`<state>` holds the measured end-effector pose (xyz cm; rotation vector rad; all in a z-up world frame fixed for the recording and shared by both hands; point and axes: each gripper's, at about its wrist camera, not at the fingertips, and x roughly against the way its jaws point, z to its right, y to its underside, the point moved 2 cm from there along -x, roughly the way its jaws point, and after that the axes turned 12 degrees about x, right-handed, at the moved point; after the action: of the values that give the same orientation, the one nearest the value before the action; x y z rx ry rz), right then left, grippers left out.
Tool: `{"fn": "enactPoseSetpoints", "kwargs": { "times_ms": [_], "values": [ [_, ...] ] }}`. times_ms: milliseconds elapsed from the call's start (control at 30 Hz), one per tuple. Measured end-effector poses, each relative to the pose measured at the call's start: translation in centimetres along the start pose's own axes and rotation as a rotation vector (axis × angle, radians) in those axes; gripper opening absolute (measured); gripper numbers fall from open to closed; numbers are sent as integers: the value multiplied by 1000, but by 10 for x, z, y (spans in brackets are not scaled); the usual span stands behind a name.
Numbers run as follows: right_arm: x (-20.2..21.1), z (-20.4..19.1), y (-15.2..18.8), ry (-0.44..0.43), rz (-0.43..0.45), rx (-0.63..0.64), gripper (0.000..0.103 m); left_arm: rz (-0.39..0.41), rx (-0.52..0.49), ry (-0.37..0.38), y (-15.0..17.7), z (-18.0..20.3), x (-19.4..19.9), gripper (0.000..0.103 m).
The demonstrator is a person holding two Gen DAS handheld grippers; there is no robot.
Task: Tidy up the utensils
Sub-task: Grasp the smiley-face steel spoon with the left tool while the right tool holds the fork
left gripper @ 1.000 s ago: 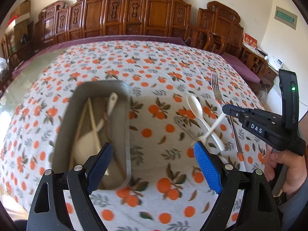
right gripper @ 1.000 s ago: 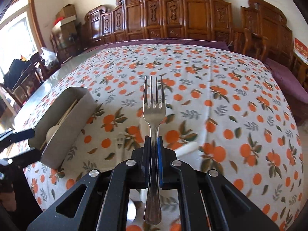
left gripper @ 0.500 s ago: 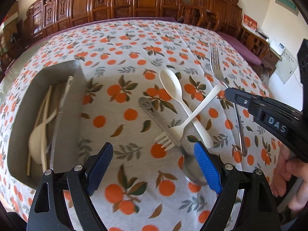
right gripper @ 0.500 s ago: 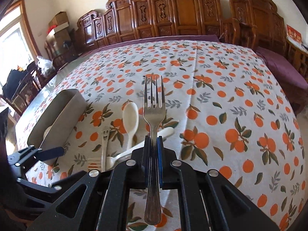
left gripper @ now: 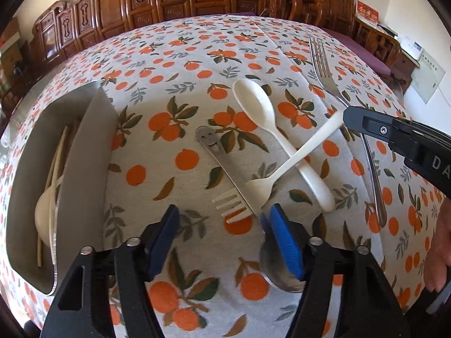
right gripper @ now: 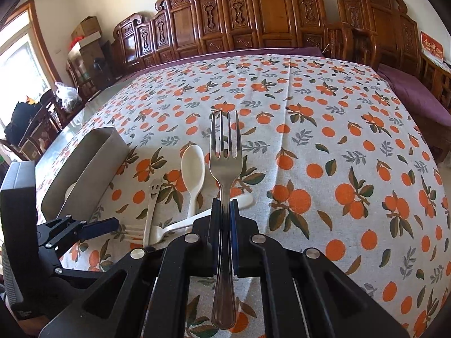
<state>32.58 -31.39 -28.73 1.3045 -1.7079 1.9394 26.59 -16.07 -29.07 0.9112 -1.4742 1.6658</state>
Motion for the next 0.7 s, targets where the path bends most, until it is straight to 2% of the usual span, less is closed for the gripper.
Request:
{"fn": "enactPoseSetpoints", "kwargs": {
  "times_ms": [33,200,467,500,700],
  "values": [
    [0,-2,-1,-2,0,4,8,3,-2,4,0,-4,1,56],
    [-5,-16,-4,-14,-8,33,8,2,3,6,-2,-23,5,26],
    [-11,-31,-8,-25,-16,63,8,0,-13,17,-9,-32,3,15],
    [-12,-33,-8,-28,-17,66,8,1,-15,17,-9,-32,2,7],
    [-14,-34,-8,-29,-22,72,8,-10,-9,40,-18,-31,-3,5]
  ]
}}
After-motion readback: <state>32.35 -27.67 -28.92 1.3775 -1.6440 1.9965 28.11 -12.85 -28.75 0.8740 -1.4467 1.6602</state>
